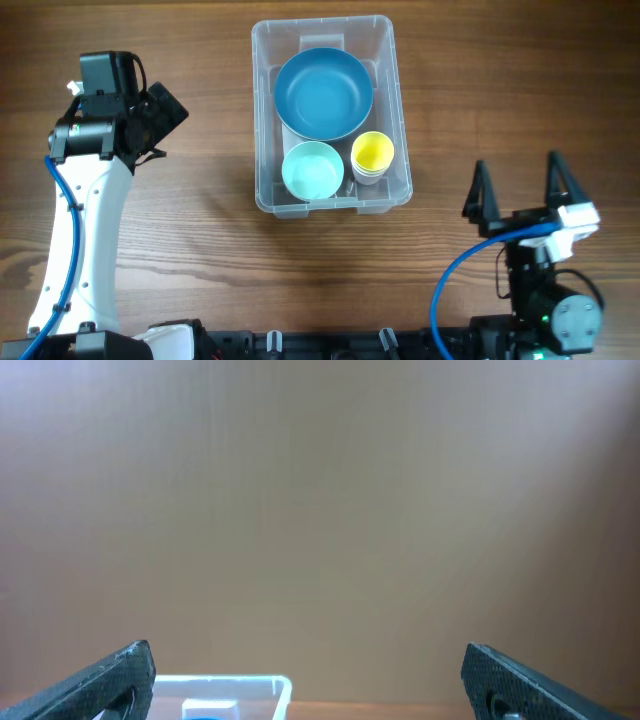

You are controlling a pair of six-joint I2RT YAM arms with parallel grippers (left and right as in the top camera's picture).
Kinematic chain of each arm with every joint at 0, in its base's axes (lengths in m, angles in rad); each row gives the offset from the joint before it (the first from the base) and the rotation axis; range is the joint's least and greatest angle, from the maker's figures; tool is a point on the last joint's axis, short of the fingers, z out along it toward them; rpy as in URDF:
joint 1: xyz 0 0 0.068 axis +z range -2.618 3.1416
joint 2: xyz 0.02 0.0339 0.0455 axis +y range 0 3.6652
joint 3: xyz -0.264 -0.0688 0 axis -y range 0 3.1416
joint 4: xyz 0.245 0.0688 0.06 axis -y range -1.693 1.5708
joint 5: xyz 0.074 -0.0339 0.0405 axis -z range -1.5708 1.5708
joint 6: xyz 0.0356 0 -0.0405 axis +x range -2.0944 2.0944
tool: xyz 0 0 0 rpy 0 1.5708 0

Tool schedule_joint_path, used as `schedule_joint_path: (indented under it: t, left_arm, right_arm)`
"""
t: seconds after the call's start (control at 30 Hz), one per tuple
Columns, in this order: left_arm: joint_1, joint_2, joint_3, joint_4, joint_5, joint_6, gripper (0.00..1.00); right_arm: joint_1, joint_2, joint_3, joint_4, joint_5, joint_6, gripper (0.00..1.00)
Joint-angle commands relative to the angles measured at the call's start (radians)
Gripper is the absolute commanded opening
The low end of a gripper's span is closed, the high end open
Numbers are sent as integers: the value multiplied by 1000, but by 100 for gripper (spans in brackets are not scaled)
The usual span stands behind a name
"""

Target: Pack container

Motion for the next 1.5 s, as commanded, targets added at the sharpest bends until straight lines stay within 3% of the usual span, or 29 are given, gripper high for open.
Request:
schedule_joint_path:
  t: [0.0, 0.6, 1.07, 1.47]
  left_arm:
    - [3, -13, 20, 3, -10, 12, 100]
    - [3, -13, 20, 3, -10, 12, 100]
    - [3, -13, 20, 3, -10, 12, 100]
    - [3, -13, 20, 3, -10, 11, 100]
  right_arm:
    - [8, -101, -95, 23, -49, -10, 100]
    - [8, -170, -256, 23, -49, 5, 100]
    - [8, -170, -256, -253, -41, -10, 100]
    - [8, -166, -256, -249, -41, -10, 100]
